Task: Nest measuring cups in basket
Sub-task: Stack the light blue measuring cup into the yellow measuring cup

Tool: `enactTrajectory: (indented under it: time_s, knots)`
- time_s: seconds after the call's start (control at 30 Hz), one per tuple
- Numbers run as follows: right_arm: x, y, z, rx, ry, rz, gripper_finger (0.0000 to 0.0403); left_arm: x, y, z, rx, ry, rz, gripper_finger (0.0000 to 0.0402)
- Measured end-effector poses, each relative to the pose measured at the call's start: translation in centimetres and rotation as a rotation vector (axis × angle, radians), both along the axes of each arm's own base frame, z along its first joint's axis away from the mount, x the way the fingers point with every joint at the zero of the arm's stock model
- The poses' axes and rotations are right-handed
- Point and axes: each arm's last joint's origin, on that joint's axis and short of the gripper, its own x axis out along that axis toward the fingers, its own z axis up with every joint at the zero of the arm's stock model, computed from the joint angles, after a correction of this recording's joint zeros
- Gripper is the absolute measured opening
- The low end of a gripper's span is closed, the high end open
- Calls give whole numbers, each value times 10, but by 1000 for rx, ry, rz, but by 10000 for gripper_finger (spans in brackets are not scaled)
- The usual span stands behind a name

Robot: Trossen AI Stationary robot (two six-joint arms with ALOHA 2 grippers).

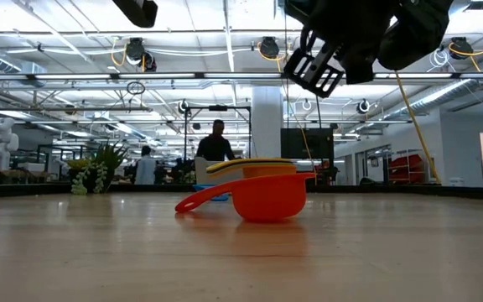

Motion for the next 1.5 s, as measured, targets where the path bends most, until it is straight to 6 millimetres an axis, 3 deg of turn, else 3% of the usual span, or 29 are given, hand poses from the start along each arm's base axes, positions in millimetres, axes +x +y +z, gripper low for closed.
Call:
enactTrajectory:
  time_s: [0.3,0.43,0.67,0.83,0.97,1.1,1.37,1.5]
  knots:
    - [2,-2,-6,1,100,-96,215,-2,2,0,34,1,105,5]
    - [3,-6,-5,-6,82,-122,254,-7,6,9,20,-21,141,4]
    - [3,-36,-5,-1,90,-189,262,-19,14,20,-3,4,189,4]
    - [-6,-66,2,-32,98,-293,263,-24,20,20,-17,41,359,4]
    - [-26,-89,15,-142,122,-445,263,-25,25,15,-6,77,492,4]
    - [-57,-105,27,-347,151,-619,263,-22,24,10,-33,95,504,4]
    - [-107,-107,52,-838,238,-996,263,-11,24,-5,-57,117,556,3]
    - [-118,-102,61,-842,114,-1110,263,0,23,-20,1,117,670,3]
